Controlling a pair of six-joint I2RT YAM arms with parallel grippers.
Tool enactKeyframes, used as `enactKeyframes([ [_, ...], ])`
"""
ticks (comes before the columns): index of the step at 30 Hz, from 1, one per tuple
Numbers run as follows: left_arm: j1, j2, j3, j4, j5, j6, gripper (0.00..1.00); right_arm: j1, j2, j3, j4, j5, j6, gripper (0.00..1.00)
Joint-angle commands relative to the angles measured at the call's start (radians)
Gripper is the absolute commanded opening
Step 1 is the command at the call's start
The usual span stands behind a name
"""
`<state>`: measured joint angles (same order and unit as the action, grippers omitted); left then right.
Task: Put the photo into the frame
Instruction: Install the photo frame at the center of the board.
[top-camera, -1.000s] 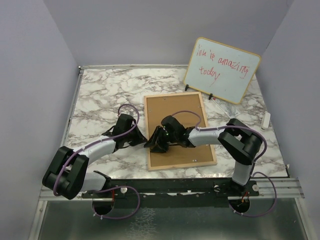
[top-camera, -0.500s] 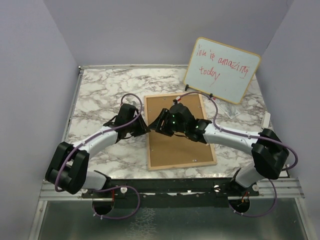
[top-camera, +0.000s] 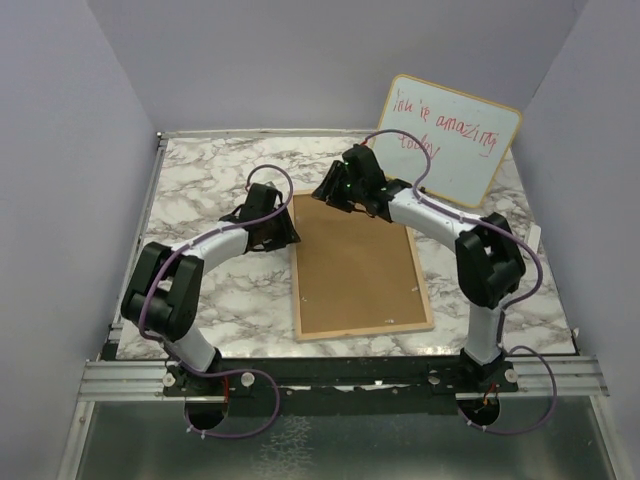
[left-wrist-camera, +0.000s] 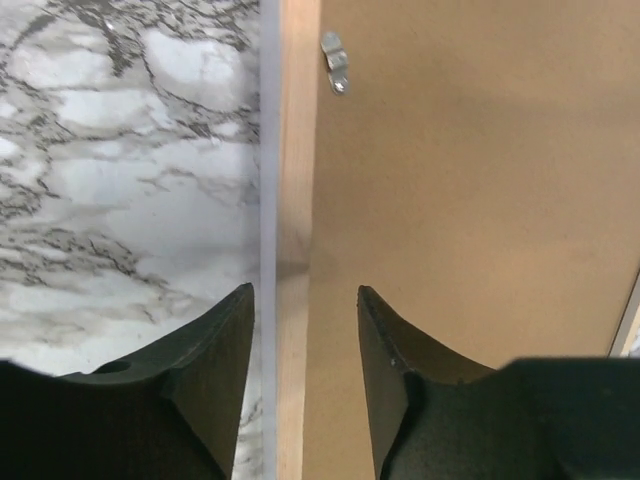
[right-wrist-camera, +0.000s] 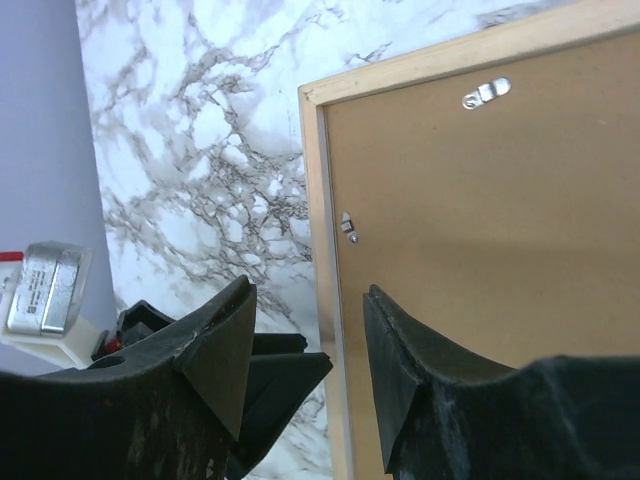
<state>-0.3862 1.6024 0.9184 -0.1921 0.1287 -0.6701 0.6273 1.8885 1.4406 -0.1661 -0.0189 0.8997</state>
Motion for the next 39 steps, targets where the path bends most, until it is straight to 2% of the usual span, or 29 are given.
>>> enactKeyframes([
  [1, 0.025, 0.075, 0.031, 0.018, 0.009, 0.023, 0.44, -0.001, 0.130, 0.125, -0.050, -0.131, -0.132, 0.51],
  [11, 0.038, 0.117, -0.019, 0.078, 0.045, 0.044, 0.25, -0.003, 0.360, 0.301, -0.095, -0.207, -0.142, 0.50],
  [15, 0.038, 0.120, -0.033, 0.060, -0.009, 0.030, 0.16, -0.002, 0.405, 0.338, -0.114, -0.223, -0.150, 0.49],
  [28, 0.040, 0.140, -0.049, 0.070, 0.004, 0.027, 0.12, -0.002, 0.503, 0.389, -0.088, -0.337, -0.094, 0.48],
  [39, 0.040, 0.139, -0.047, 0.068, 0.012, 0.030, 0.11, 0.000, 0.523, 0.390, -0.059, -0.399, -0.050, 0.47],
])
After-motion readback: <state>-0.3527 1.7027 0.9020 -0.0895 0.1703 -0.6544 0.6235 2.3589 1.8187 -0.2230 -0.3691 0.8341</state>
